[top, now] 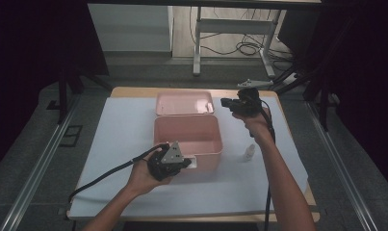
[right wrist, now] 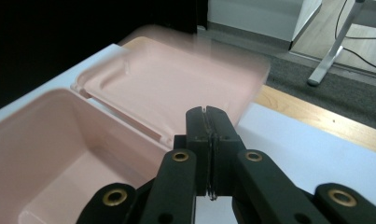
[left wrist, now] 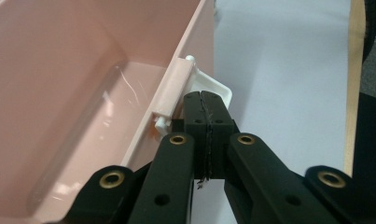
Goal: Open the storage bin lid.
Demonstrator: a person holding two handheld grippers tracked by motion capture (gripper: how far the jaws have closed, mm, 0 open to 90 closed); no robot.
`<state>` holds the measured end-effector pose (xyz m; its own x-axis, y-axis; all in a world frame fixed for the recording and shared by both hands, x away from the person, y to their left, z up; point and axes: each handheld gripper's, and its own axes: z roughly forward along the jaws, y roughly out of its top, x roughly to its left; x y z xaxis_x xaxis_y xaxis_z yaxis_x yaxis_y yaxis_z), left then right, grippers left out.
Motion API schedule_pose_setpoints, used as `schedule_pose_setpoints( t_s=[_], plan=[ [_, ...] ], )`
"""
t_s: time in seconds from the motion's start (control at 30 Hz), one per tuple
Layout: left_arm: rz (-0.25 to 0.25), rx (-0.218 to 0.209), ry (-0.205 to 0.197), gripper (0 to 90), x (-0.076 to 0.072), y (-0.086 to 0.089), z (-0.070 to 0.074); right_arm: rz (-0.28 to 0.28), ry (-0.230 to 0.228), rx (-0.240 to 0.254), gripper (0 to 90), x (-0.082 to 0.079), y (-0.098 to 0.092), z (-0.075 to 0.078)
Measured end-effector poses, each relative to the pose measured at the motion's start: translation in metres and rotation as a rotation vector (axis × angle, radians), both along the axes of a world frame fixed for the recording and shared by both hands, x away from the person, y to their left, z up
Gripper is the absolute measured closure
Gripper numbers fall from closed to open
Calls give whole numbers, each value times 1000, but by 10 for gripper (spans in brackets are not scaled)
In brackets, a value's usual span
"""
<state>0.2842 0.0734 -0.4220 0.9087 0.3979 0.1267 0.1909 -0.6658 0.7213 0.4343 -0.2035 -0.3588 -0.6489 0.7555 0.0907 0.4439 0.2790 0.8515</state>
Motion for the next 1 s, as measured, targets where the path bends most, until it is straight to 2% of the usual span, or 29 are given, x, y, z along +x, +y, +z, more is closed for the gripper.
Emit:
schedule_pose_setpoints(
  t_s=[0.17,0.4,1.0],
  plan=[
    [2,0,-3,900,0,0,0,9,11,-5,869,-4,-5,-6],
    [1,1,-2,900,-1,1,0,32,34,-39,831,-14,-12,-15],
    [3,-13,1,900,0,2,-1,58,80,-103,759,-30,-25,-24]
  ],
)
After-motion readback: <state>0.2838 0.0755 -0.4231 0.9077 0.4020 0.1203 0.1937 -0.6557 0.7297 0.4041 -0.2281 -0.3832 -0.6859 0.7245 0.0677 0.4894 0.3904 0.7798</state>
